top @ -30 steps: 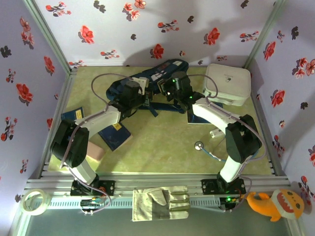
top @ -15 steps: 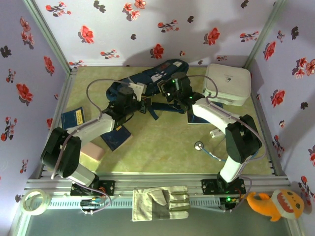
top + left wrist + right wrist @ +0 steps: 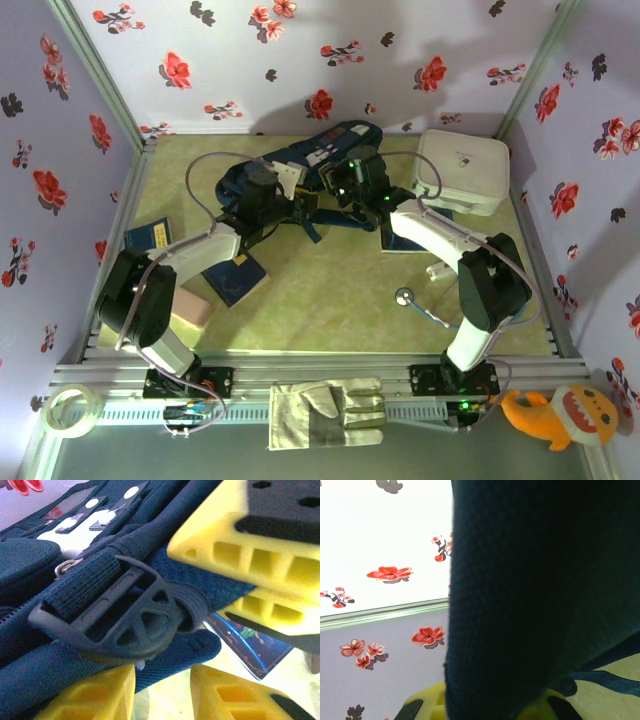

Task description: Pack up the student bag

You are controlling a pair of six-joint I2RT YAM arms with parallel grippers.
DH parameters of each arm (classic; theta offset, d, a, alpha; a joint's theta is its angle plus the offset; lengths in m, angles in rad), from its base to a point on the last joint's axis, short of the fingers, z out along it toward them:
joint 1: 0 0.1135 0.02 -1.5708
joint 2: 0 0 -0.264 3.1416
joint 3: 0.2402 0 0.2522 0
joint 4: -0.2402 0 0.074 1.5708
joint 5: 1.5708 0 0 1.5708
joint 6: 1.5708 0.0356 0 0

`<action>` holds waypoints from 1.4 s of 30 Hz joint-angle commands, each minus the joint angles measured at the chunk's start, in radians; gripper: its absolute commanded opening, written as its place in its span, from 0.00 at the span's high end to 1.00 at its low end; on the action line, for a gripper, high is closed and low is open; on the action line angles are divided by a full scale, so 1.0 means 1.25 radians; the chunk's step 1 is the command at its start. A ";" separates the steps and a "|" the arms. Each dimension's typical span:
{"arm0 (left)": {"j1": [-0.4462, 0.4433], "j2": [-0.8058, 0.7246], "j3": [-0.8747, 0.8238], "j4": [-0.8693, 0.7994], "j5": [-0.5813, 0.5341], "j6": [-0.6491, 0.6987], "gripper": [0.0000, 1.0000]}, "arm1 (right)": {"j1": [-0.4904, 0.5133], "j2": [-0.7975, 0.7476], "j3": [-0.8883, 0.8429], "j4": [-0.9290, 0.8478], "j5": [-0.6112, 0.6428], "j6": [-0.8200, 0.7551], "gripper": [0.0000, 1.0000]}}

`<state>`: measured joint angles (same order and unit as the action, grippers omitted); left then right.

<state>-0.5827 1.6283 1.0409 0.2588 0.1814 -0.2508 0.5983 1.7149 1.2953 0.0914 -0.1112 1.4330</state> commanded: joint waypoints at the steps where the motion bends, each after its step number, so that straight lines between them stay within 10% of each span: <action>1: 0.007 0.023 0.034 -0.002 -0.087 -0.033 0.64 | 0.012 -0.048 0.045 0.078 -0.036 -0.001 1.00; 10: 0.018 0.049 0.060 0.019 -0.116 -0.064 0.65 | 0.012 -0.044 0.046 0.090 -0.042 0.012 1.00; 27: 0.022 0.026 0.023 0.050 -0.127 -0.036 0.99 | 0.010 -0.043 0.047 0.068 -0.016 -0.009 1.00; 42: 0.024 -0.077 -0.106 0.077 -0.059 -0.016 1.00 | -0.007 -0.026 0.055 0.050 -0.002 -0.028 1.00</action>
<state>-0.5598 1.5700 0.9318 0.3229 0.0906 -0.2993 0.5957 1.7153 1.3045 0.0776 -0.1051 1.4212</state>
